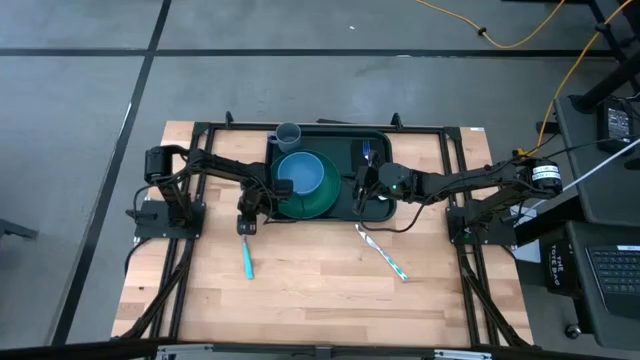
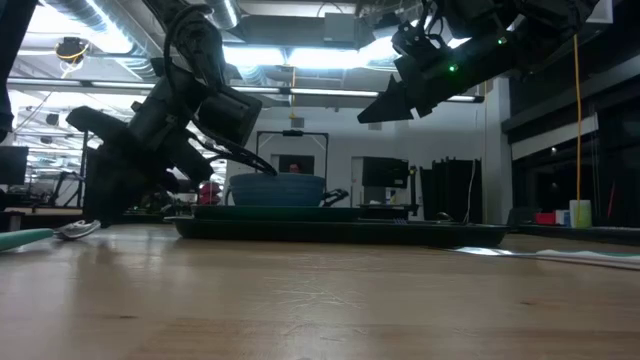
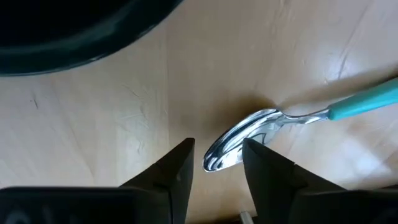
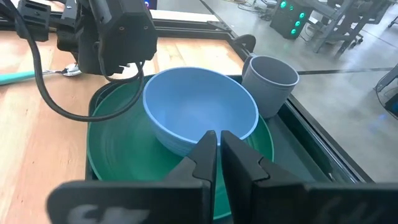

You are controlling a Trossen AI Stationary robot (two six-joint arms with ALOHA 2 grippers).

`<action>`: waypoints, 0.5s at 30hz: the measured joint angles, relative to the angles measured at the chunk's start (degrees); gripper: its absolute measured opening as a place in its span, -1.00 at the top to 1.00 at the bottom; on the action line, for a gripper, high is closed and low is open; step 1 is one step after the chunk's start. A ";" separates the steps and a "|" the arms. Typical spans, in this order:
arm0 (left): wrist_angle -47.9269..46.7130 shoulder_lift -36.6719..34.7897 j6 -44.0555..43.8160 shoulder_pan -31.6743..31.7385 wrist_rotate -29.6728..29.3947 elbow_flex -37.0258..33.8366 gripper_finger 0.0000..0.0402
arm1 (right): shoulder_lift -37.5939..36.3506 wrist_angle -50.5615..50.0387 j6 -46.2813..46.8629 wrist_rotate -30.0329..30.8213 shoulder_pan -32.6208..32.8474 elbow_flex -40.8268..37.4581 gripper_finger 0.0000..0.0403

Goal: Set up tray
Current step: Put the light blue spoon on the black table napkin to the left of the blue fork

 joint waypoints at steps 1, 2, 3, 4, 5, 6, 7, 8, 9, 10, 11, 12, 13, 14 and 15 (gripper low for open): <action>0.00 0.00 0.02 0.02 -0.04 0.00 0.33 | 0.00 0.00 0.00 0.00 0.00 0.00 0.86; 0.00 0.00 0.04 0.02 -0.04 0.00 0.34 | 0.00 0.00 0.00 -0.01 0.00 0.00 0.86; 0.02 0.00 0.10 -0.01 -0.02 0.00 0.34 | 0.00 0.00 0.00 0.00 0.00 0.00 0.86; 0.02 0.00 0.33 0.02 0.03 -0.02 0.35 | 0.00 0.00 0.00 0.00 0.00 0.00 0.86; 0.17 0.00 0.84 -0.01 0.17 -0.27 0.36 | 0.00 0.00 0.00 0.00 -0.01 0.00 0.86; 0.24 0.00 1.35 -0.12 0.46 -0.81 0.36 | 0.00 0.00 0.00 0.00 0.00 0.00 0.86; 0.20 0.00 1.84 -0.20 0.63 -1.61 0.37 | 0.00 0.00 0.00 0.00 -0.02 0.00 0.86; 0.16 0.00 2.45 -0.20 0.77 -2.43 0.38 | 0.00 0.00 -0.01 0.00 -0.02 0.00 0.86; 0.28 0.00 3.14 -0.27 1.06 -3.19 0.39 | 0.00 0.00 0.00 0.00 0.00 0.00 0.86; 0.24 0.00 3.44 -0.27 1.14 -3.84 0.39 | 0.00 0.00 0.00 0.00 -0.01 0.00 0.86; 0.20 0.00 3.45 -0.27 1.14 -4.32 0.40 | 0.00 0.00 -0.02 0.00 0.00 0.00 0.86; 0.20 0.00 3.37 -0.27 1.14 -4.57 0.40 | 0.00 0.00 -0.02 0.00 0.00 0.00 0.86; 0.21 0.00 3.06 -0.27 1.14 -4.66 0.40 | 0.00 0.00 -0.02 0.00 0.00 0.00 0.86; 0.26 0.00 2.86 -0.27 1.15 -4.66 0.41 | 0.00 0.00 -0.02 0.00 0.00 0.00 0.86; 0.35 0.00 2.77 -0.27 1.19 -4.66 0.41 | 0.00 0.00 -0.02 0.00 0.00 0.00 0.86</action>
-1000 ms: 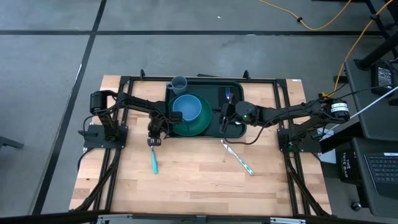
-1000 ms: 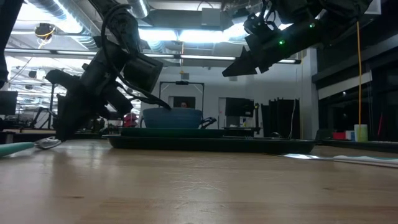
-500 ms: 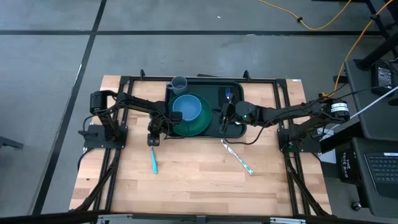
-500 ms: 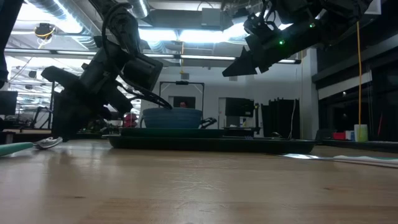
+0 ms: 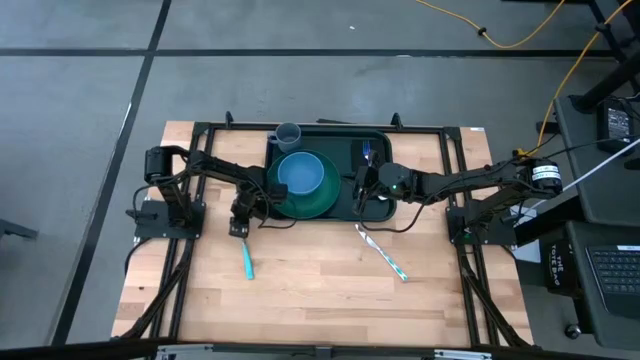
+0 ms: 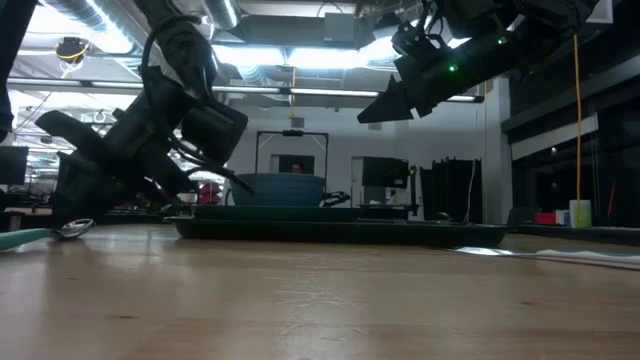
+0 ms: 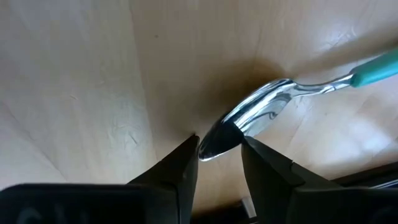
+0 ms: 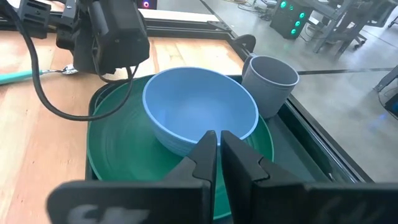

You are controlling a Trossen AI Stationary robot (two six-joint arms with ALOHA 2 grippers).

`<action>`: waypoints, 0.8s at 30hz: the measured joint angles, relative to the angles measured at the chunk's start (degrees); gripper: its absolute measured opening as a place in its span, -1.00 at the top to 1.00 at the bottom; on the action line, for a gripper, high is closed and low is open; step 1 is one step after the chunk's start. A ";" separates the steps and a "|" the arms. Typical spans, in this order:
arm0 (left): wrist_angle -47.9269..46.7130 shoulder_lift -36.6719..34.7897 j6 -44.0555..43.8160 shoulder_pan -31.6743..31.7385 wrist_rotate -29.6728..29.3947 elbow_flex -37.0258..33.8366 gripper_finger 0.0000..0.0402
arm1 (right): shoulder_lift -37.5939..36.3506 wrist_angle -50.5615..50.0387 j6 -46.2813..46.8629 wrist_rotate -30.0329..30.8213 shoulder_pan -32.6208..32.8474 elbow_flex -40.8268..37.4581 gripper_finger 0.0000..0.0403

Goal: Set up tray
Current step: Put the light blue spoon on the black table napkin to the left of the blue fork

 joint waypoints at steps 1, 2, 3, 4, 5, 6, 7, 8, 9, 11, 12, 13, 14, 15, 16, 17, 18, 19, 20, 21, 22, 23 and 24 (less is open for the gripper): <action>0.09 0.00 0.02 0.00 0.11 0.00 0.41 | 0.00 0.00 0.02 0.00 -0.01 0.00 0.86; 0.10 0.00 0.33 0.00 0.25 0.00 0.41 | 0.00 0.00 0.00 0.00 -0.01 0.00 0.86; 0.10 0.00 0.66 0.00 0.38 0.00 0.41 | 0.00 0.00 0.00 0.00 0.00 0.00 0.86; 0.10 0.00 0.67 0.00 0.39 0.00 0.41 | 0.00 0.00 0.00 0.00 0.00 0.00 0.86; 0.10 0.00 0.68 0.00 0.41 0.00 0.41 | 0.00 0.00 0.00 0.00 0.00 0.00 0.86; 0.10 0.00 0.68 0.00 0.40 0.00 0.42 | 0.00 0.00 0.00 0.00 0.00 0.00 0.86; 0.10 0.00 0.71 0.00 0.41 0.00 0.42 | 0.00 0.00 0.00 0.00 0.00 0.00 0.86; 0.10 0.00 0.74 0.00 0.42 0.00 0.43 | 0.00 0.00 0.00 0.00 -0.02 0.00 0.86; 0.08 0.00 0.75 0.00 0.43 0.00 0.43 | 0.00 0.00 0.00 0.00 -0.01 0.00 0.86; 0.10 0.00 0.85 0.00 0.43 0.00 0.45 | 0.00 0.00 0.00 0.00 0.00 0.00 0.86; 0.10 0.00 0.85 0.00 0.43 0.00 0.45 | 0.00 0.00 -0.01 0.00 0.00 0.00 0.86; 0.10 0.00 0.88 0.00 0.45 0.00 0.46 | 0.00 0.00 -0.01 0.00 0.00 0.00 0.86; 0.10 0.00 1.15 0.00 0.49 0.00 0.46 | 0.00 0.00 -0.02 0.00 0.00 0.00 0.86; 0.10 0.00 1.54 0.00 0.64 0.00 0.47 | 0.00 0.00 -0.02 0.00 -0.02 0.00 0.86; 0.10 0.00 1.80 0.00 0.91 0.00 0.48 | 0.00 0.00 -0.02 0.00 0.00 0.00 0.86; 0.08 0.00 1.94 0.01 1.33 0.00 0.48 | 0.00 0.00 -0.02 0.00 0.00 0.00 0.86; 0.08 0.00 2.23 0.06 1.97 0.00 0.49 | 0.00 0.00 -0.02 0.00 -0.02 0.00 0.86; 0.08 0.00 2.47 0.09 2.70 0.00 0.49 | 0.00 0.00 -0.02 0.00 -0.02 0.00 0.86; 0.08 0.00 2.78 0.09 3.44 0.00 0.50 | 0.00 0.00 -0.02 0.00 -0.01 0.00 0.86; 0.10 0.00 2.80 0.09 3.83 0.00 0.50 | 0.00 0.00 -0.02 0.00 0.00 0.00 0.86; 0.10 0.00 2.80 0.07 3.86 0.00 0.50 | 0.00 0.00 -0.02 0.00 -0.01 0.00 0.86; 0.08 0.00 2.74 0.07 3.89 0.00 0.51 | 0.00 0.00 -0.02 0.00 0.00 0.00 0.86; 0.10 0.00 2.52 0.09 3.84 0.00 0.51 | 0.00 0.00 -0.02 0.00 -0.01 0.00 0.86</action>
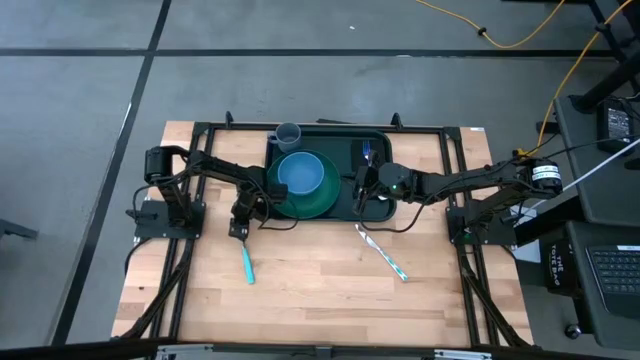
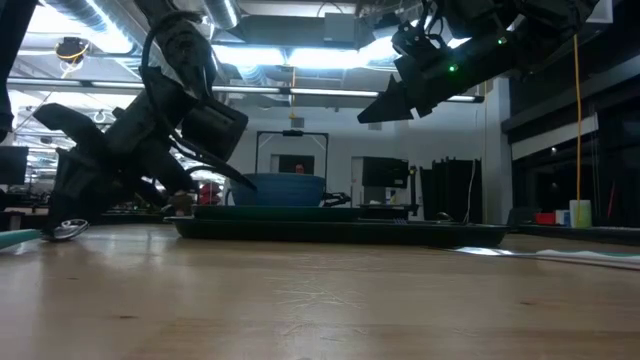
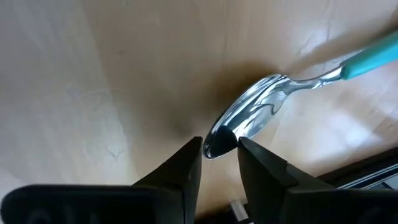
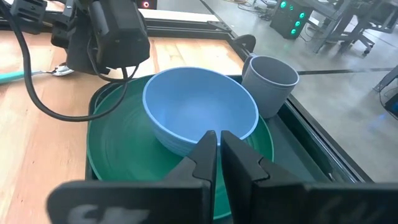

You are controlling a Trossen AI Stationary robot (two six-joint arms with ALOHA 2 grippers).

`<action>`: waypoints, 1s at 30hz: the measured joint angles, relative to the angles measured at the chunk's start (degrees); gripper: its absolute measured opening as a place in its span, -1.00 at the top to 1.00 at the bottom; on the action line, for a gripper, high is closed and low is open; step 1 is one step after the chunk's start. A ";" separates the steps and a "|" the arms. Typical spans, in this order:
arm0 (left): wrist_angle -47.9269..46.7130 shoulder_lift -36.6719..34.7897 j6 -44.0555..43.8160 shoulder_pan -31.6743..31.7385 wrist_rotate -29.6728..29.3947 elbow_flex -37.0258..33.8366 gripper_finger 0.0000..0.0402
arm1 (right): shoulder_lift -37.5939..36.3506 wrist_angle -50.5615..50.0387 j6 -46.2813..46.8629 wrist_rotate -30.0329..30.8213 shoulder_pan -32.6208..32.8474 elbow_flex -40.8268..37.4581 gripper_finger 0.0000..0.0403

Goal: Set up tray
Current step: Put the light blue spoon on the black table napkin to the left of the blue fork

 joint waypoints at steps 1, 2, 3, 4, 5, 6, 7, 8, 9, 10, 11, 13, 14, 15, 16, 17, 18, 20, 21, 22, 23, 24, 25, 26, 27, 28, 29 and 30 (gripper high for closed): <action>0.00 0.00 -0.07 0.00 -0.12 0.00 0.50 | 0.00 0.00 0.00 0.00 -0.01 0.00 0.86; -0.01 0.00 -0.16 0.00 -0.27 0.00 0.50 | 0.00 0.00 0.00 0.00 -0.01 0.00 0.86; 0.01 0.00 -0.16 0.00 -0.41 0.00 0.50 | 0.00 0.00 0.00 0.00 0.00 0.00 0.86; 0.10 0.00 -0.18 0.00 -0.49 0.00 0.49 | 0.00 0.00 0.00 0.00 0.01 0.00 0.86; 0.36 0.00 -0.36 0.00 -0.51 0.00 0.49 | 0.00 0.00 0.00 0.00 0.01 0.00 0.86; 0.93 0.00 -0.66 0.00 -0.55 0.00 0.49 | 0.00 0.02 0.00 0.00 0.00 0.00 0.86; 1.77 0.00 -1.07 0.00 -0.56 0.00 0.48 | 0.00 0.00 0.00 0.00 0.01 0.00 0.86; 2.60 0.00 -1.81 0.00 -0.56 0.00 0.48 | 0.00 0.01 0.00 0.00 -0.01 0.00 0.86; 3.17 0.00 -2.28 0.00 -0.56 -0.02 0.48 | 0.00 0.02 0.00 0.00 0.00 0.00 0.86; 3.74 0.00 -2.76 0.00 -0.56 -0.02 0.48 | 0.00 0.02 0.00 0.00 -0.01 0.00 0.86; 3.94 -0.03 -3.05 0.00 -0.52 -0.02 0.48 | 0.00 0.02 0.00 0.00 0.00 0.00 0.86; 3.93 -0.04 -3.19 0.00 -0.48 -0.02 0.48 | 0.00 0.00 0.00 0.00 0.01 0.00 0.86; 3.89 -0.04 -3.02 0.00 -0.48 -0.02 0.49 | 0.00 0.02 0.00 0.00 -0.01 0.00 0.86; 3.88 -0.04 -2.93 0.00 -0.51 -0.02 0.50 | 0.00 0.02 0.00 0.00 0.01 0.00 0.86; 3.88 -0.04 -2.93 0.00 -0.48 -0.02 0.51 | 0.00 0.02 0.00 0.00 0.01 0.00 0.86; 3.88 -0.04 -2.88 0.00 -0.51 -0.02 0.52 | 0.00 0.01 0.00 0.00 0.01 0.00 0.86; 3.90 -0.04 -2.77 0.00 -0.51 -0.02 0.53 | 0.00 0.02 0.00 0.00 -0.01 0.00 0.86; 4.00 -0.04 -2.49 0.00 -0.52 -0.02 0.57 | 0.00 0.02 0.00 0.00 0.00 0.00 0.86; 4.02 -0.04 -2.28 0.00 -0.51 -0.02 0.59 | 0.00 0.02 0.00 0.00 -0.01 0.00 0.86; 4.04 -0.04 -2.22 0.00 -0.40 -0.02 0.62 | 0.00 0.02 0.00 0.00 -0.01 0.00 0.86; 4.02 -0.04 -2.23 0.00 -0.19 -0.02 0.66 | 0.00 0.02 0.00 0.00 0.01 0.00 0.86; 3.98 -0.05 -2.29 0.00 0.13 -0.02 0.70 | 0.00 0.02 0.00 0.00 -0.01 0.00 0.86; 3.86 -0.07 -2.52 0.00 0.51 0.00 0.75 | 0.00 0.02 0.00 0.00 0.00 0.00 0.86; 3.57 -0.09 -2.74 0.01 0.99 0.02 0.80 | 0.00 0.02 0.00 0.00 0.01 0.00 0.86; 3.32 -0.11 -2.76 0.10 1.34 0.07 0.85 | 0.00 0.03 0.00 0.00 0.00 0.00 0.86; 2.73 -0.11 -2.76 0.25 1.50 0.18 0.91 | 0.00 0.02 0.00 0.00 0.00 0.00 0.86; 2.04 -0.10 -2.93 0.44 1.39 0.34 0.94 | 0.00 0.03 0.00 0.00 0.01 0.00 0.86; 1.59 -0.09 -3.51 0.71 1.31 0.43 0.96 | 0.00 0.04 0.00 0.00 0.01 0.00 0.86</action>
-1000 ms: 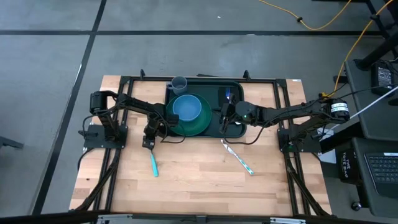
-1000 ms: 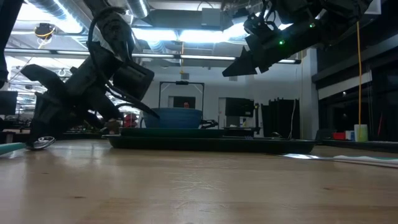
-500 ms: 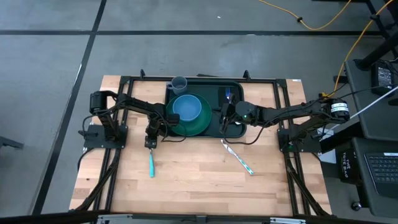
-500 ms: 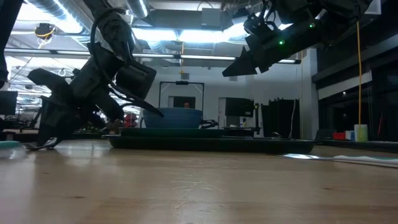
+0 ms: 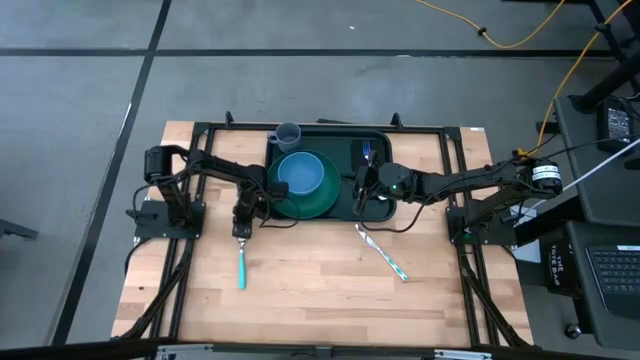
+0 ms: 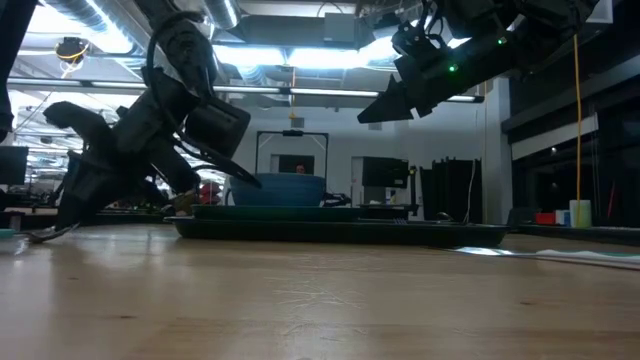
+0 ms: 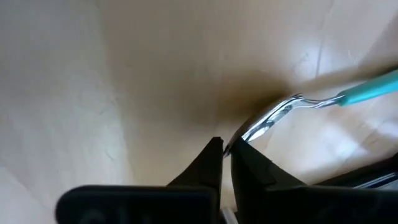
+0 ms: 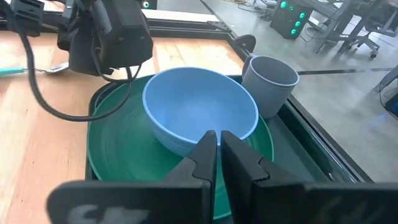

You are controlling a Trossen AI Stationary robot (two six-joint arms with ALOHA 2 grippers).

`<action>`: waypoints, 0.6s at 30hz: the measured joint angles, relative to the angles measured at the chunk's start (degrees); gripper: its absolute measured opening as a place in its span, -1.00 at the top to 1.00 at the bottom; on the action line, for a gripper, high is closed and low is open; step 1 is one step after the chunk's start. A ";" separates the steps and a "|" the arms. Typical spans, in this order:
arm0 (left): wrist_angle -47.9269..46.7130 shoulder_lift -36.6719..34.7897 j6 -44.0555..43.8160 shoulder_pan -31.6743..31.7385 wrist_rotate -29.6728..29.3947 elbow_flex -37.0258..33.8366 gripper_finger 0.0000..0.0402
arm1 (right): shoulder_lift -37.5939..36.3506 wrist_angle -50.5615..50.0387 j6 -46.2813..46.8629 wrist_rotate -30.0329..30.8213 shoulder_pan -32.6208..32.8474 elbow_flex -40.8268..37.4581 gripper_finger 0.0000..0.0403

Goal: Set up tray
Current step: Put the light blue spoon on the black table napkin to the left of the blue fork

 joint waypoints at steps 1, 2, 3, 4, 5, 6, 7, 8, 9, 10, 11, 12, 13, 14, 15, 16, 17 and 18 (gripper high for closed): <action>-0.17 0.00 -0.51 0.28 0.00 0.08 0.96 | 0.00 0.00 0.00 0.00 0.00 0.00 0.86; -0.14 -0.17 -1.01 0.58 0.05 0.11 0.96 | 0.00 0.00 0.00 0.00 0.00 0.00 0.86; -0.04 -0.45 -1.25 0.84 0.09 0.12 0.97 | 0.00 0.00 0.00 0.00 -0.01 0.00 0.86; 0.11 -0.71 -1.62 1.05 0.17 0.16 0.98 | 0.00 0.00 0.00 0.00 0.00 0.00 0.86; 0.12 -1.00 -2.13 1.29 0.21 0.16 0.98 | 0.00 0.00 0.00 0.00 -0.02 0.00 0.86; 0.09 -1.40 -2.65 1.50 0.08 0.16 0.98 | 0.00 0.02 0.00 0.00 0.00 0.00 0.86; 0.01 -2.04 -3.19 1.70 0.02 0.16 0.99 | 0.00 0.04 0.00 0.00 0.00 0.00 0.86; 0.07 -2.79 -3.85 1.96 -0.20 0.16 0.99 | 0.00 0.04 0.00 0.00 -0.02 0.00 0.86; 0.02 -3.66 -4.40 2.08 -0.59 0.16 0.99 | 0.00 0.04 0.00 0.00 -0.01 0.00 0.86; -0.06 -4.66 -4.84 2.26 -1.19 0.16 0.99 | 0.00 0.04 -0.06 0.00 -0.02 0.00 0.86; -0.15 -5.82 -5.28 2.38 -1.82 0.16 0.99 | 0.00 0.07 -0.23 0.00 -0.02 0.00 0.86; -0.20 -7.19 -5.83 2.55 -2.28 0.16 0.99 | 0.00 0.08 -0.50 0.00 -0.02 0.00 0.86; -0.44 -8.70 -6.37 2.77 -2.32 0.16 0.99 | 0.00 0.17 -0.72 0.00 0.00 0.00 0.86; -0.81 -10.26 -7.20 2.90 -2.30 0.16 1.00 | 0.00 0.29 -0.81 0.00 -0.01 0.00 0.86; -1.06 -11.90 -8.17 3.00 -2.30 0.16 1.00 | 0.00 0.46 -0.79 0.00 0.00 0.00 0.86; -1.27 -13.68 -9.28 3.07 -2.32 0.16 1.00 | 0.00 0.50 -0.81 0.00 0.00 0.00 0.86; -1.37 -15.44 -10.42 3.07 -2.32 0.16 1.00 | 0.00 0.52 -0.81 0.00 0.00 0.00 0.86; -1.37 -17.22 -11.53 3.07 -2.32 0.18 1.00 | 0.00 0.56 -0.81 0.00 -0.02 0.00 0.86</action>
